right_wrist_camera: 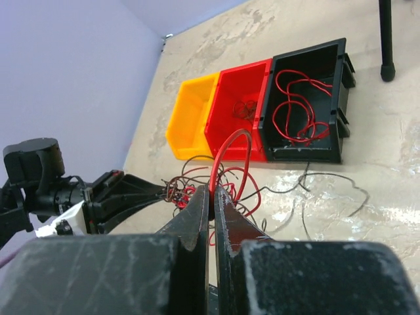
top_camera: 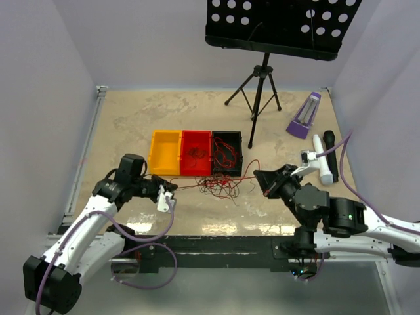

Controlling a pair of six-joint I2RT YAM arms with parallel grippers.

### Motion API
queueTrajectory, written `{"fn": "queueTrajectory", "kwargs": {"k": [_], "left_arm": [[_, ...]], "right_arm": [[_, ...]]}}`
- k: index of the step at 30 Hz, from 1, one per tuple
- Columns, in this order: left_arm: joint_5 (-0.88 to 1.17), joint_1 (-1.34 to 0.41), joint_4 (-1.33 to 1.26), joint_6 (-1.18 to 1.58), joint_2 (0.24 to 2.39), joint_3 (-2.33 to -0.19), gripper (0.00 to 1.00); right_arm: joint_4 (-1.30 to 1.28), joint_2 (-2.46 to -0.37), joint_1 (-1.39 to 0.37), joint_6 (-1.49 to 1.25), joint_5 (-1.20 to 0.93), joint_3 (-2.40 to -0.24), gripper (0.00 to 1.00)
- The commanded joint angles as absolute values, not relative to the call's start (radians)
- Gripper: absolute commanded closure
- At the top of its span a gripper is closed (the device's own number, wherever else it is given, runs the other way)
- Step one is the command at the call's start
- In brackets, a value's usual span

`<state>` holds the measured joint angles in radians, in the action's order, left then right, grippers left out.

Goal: Untangle the cables
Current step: Untie the cable.

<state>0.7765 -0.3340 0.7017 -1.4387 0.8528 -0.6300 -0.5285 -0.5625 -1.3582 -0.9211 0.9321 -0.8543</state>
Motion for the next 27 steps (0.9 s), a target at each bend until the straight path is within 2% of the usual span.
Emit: {"fn": "queueTrajectory", "kwargs": {"k": [1, 4, 5, 6, 7, 8, 9, 11, 15, 19, 20, 21, 24, 26, 27], "left_arm": [[0.436, -0.305, 0.844, -1.549, 0.835, -0.543, 1.0], [0.431, -0.305, 0.827, -1.54, 0.836, -0.543, 1.0], [0.436, -0.305, 0.83, -1.526, 0.839, -0.554, 0.95], [0.445, -0.305, 0.839, -1.511, 0.844, -0.574, 0.84], [0.459, -0.305, 0.85, -1.496, 0.851, -0.59, 0.77], [0.466, -0.305, 0.865, -1.485, 0.86, -0.612, 0.75], [0.465, -0.305, 0.87, -1.473, 0.864, -0.627, 0.77], [0.416, -0.304, 0.862, -1.456, 0.858, -0.621, 0.99], [0.31, -0.291, 0.873, -1.549, 0.775, -0.508, 1.0], [0.383, -0.291, 0.835, -1.51, 0.719, -0.494, 1.0], [0.429, -0.291, 0.818, -1.456, 0.726, -0.529, 0.89], [0.472, -0.291, 0.802, -1.4, 0.739, -0.576, 0.72], [0.634, -0.291, 0.773, -1.208, 0.802, -0.757, 0.45], [0.776, -0.293, 0.79, -1.16, 0.816, -0.833, 0.17], [0.858, -0.293, 0.792, -1.152, 0.815, -0.857, 0.07]], "right_arm": [[-0.473, -0.479, -1.345, -0.873, 1.163, -0.968, 1.0], [-0.485, -0.502, -1.344, -0.89, 1.157, -0.966, 1.0], [-0.477, -0.509, -1.344, -0.89, 1.146, -0.963, 1.0], [-0.453, -0.512, -1.344, -0.87, 1.132, -0.954, 1.0], [-0.428, -0.517, -1.344, -0.845, 1.123, -0.945, 1.0], [-0.428, -0.523, -1.344, -0.845, 1.12, -0.943, 1.0], [-0.443, -0.529, -1.345, -0.841, 1.14, -0.951, 1.0], [-0.622, -0.538, -1.344, -0.979, 1.199, -1.02, 1.0], [-0.588, -0.474, -1.345, -0.855, 1.233, -1.078, 1.0], [-0.441, -0.434, -1.344, -0.735, 1.181, -1.051, 1.0], [-0.431, -0.443, -1.344, -0.732, 1.157, -1.045, 1.0], [-0.43, -0.465, -1.345, -0.736, 1.138, -1.039, 1.0], [-0.423, -0.523, -1.345, -0.765, 1.108, -1.029, 1.0], [-0.404, -0.555, -1.344, -0.77, 1.083, -1.023, 1.0], [-0.378, -0.564, -1.344, -0.764, 1.069, -1.02, 1.0]]}}
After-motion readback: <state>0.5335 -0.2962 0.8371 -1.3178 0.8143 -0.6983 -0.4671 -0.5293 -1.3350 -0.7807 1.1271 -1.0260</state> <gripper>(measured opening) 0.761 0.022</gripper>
